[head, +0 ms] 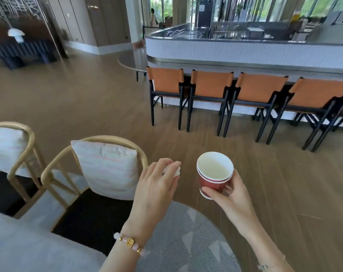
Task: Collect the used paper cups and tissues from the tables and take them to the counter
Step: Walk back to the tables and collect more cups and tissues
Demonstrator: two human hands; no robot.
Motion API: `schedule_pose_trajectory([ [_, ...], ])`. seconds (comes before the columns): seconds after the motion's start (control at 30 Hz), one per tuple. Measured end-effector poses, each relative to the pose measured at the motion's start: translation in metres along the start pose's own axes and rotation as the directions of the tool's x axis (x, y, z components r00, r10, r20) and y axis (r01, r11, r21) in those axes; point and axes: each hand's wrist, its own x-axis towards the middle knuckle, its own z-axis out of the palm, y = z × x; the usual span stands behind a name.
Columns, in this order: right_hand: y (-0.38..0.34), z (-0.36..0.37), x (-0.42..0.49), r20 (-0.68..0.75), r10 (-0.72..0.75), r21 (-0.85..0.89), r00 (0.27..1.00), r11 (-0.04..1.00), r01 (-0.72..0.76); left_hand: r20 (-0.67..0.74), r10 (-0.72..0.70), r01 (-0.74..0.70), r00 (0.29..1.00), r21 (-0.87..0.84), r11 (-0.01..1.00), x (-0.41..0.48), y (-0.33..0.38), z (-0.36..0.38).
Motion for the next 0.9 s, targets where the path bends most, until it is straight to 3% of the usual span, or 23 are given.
schedule_pose_trajectory([
  [0.33, 0.018, 0.006, 0.145, -0.058, 0.002, 0.041, 0.998, 0.999, 0.0, 0.012, 0.057, -0.057, 0.998, 0.013, 0.998, 0.133, -0.055, 0.065],
  [0.9, 0.07, -0.006, 0.45, 0.125, 0.009, 0.066, 0.992, 0.998, -0.018, 0.02, -0.107, 0.103, 0.994, 0.146, 0.984, 0.344, -0.149, 0.219],
])
